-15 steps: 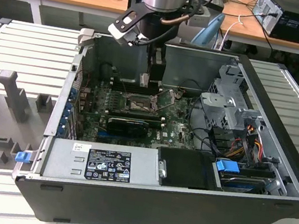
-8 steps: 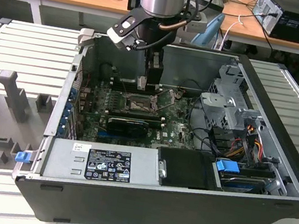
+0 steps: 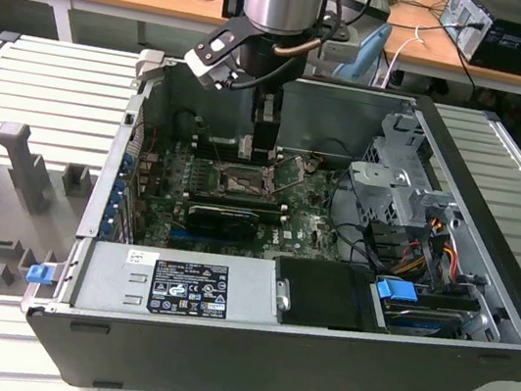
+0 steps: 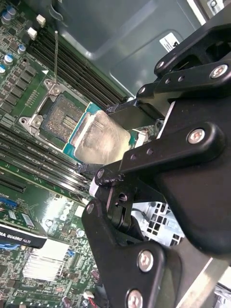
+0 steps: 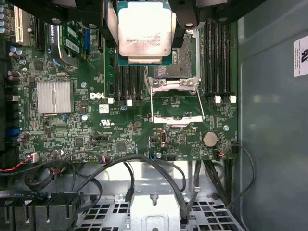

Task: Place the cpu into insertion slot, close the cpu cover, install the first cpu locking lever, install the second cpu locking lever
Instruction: 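Place the cpu into insertion slot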

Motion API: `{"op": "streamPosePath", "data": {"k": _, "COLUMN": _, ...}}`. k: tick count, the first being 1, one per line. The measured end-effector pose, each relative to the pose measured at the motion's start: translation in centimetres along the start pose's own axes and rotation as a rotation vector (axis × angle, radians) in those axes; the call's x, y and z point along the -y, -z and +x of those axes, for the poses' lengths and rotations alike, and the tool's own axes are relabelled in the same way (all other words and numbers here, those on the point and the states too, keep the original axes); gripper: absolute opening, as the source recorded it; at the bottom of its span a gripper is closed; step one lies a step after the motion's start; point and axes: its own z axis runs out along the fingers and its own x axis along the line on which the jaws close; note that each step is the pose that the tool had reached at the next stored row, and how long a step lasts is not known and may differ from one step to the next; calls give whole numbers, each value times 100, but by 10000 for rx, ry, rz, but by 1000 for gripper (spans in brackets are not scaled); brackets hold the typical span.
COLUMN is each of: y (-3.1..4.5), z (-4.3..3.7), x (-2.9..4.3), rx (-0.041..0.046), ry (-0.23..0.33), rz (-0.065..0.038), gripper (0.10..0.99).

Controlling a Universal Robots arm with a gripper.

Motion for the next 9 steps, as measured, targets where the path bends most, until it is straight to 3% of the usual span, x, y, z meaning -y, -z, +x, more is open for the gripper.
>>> {"op": "streamPosePath", "data": {"k": 9, "y": -120, "z": 5, "x": 9, "rx": 7, "ry": -4, "rz": 1, "gripper": 529}}
